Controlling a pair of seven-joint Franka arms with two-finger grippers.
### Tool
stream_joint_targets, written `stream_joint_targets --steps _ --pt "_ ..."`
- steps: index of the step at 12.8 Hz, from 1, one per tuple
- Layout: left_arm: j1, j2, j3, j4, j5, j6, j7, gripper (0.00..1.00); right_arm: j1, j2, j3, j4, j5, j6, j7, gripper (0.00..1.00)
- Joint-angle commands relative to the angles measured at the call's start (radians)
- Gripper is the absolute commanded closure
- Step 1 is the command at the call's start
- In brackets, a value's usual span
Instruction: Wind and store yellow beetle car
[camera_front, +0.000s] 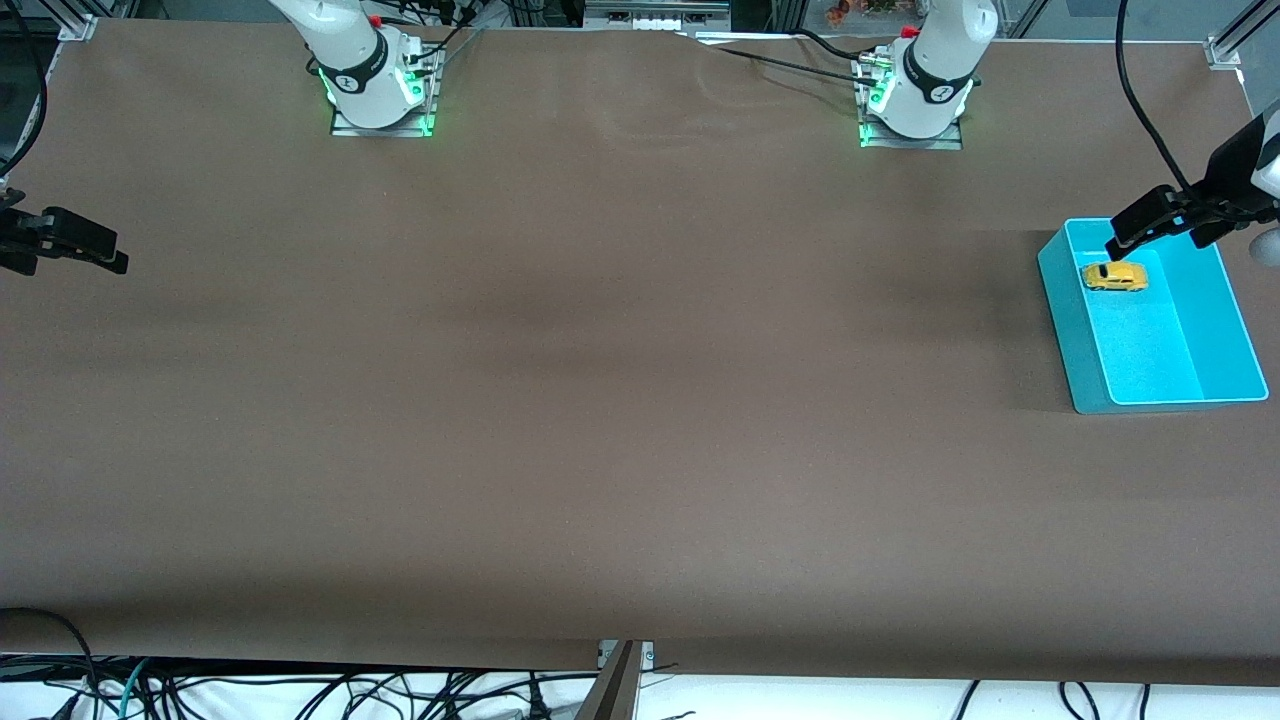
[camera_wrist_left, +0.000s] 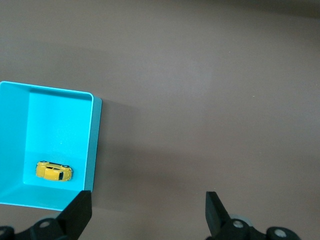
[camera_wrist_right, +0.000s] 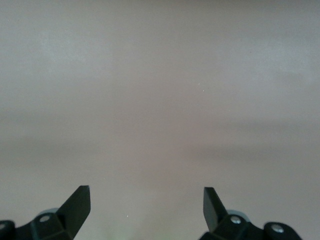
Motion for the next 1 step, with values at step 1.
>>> stream_joint_targets --steps 1 --pt "-0.001 0.017 0.002 0.035 -0.014 -0.022 0.027 0.0 -0.002 -0.008 0.003 -0.005 0.001 -0.002 0.015 0.0"
